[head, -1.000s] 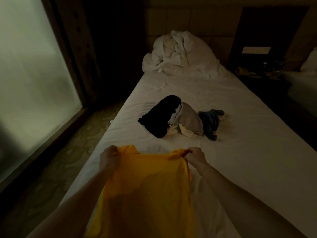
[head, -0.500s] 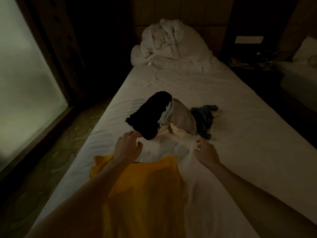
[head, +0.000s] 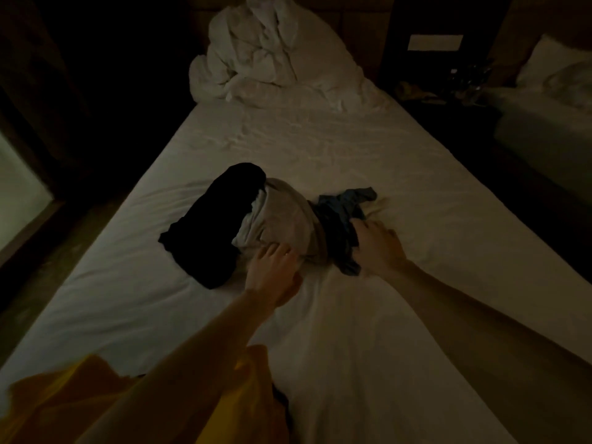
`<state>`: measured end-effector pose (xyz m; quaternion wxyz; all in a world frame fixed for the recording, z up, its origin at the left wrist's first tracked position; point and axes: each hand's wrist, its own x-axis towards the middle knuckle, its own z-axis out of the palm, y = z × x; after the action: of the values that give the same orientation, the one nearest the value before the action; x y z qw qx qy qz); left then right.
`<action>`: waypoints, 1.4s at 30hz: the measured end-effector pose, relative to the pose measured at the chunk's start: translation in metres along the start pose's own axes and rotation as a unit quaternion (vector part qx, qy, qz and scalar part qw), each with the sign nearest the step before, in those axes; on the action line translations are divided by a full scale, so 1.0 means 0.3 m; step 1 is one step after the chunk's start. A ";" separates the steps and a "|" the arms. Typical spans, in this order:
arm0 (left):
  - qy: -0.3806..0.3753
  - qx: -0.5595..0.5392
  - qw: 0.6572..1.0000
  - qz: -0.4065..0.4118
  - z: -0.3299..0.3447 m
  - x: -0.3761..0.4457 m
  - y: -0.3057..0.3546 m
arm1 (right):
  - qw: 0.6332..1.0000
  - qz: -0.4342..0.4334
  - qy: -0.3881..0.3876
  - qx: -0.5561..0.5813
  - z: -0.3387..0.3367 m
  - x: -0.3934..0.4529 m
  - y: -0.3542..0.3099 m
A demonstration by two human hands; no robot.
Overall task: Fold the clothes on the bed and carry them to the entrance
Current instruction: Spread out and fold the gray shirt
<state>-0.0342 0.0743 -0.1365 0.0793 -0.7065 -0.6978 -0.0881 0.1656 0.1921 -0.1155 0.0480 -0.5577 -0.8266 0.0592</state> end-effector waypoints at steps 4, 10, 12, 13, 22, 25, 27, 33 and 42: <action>0.008 -0.005 1.000 -0.018 0.072 0.090 0.015 | 0.999 -0.008 0.036 -0.014 0.031 0.105 0.028; 0.000 0.004 1.000 -0.029 0.088 0.105 0.037 | 0.997 -0.029 0.074 -0.027 0.084 0.135 0.024; -0.015 -0.005 1.000 -0.026 0.060 0.095 0.042 | 0.997 -0.039 0.070 0.017 0.075 0.105 0.026; -0.020 -0.016 0.999 -0.027 0.040 0.087 0.047 | 0.995 -0.041 0.072 0.052 0.059 0.084 0.029; -0.044 -0.097 0.994 -0.017 -0.254 -0.026 0.237 | 0.959 -0.126 0.108 0.228 -0.253 -0.297 -0.009; -0.048 -0.151 0.987 -0.003 -0.321 -0.077 0.314 | 0.948 -0.177 0.158 0.214 -0.314 -0.451 -0.014; -0.044 -0.183 0.981 0.048 -0.342 -0.122 0.366 | 0.939 -0.210 0.181 0.201 -0.341 -0.547 -0.014; -0.107 -0.247 0.962 0.048 -0.385 -0.300 0.436 | 0.924 -0.298 0.206 0.122 -0.380 -0.798 0.029; -0.201 -0.255 0.943 0.070 -0.432 -0.610 0.486 | 0.974 0.013 0.013 0.224 -0.205 -0.882 0.091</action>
<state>0.1078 -0.1360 -0.0521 -0.2394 -0.7529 -0.6024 -0.1136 0.2983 -0.0406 -0.0623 0.1815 -0.5442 -0.7844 0.2359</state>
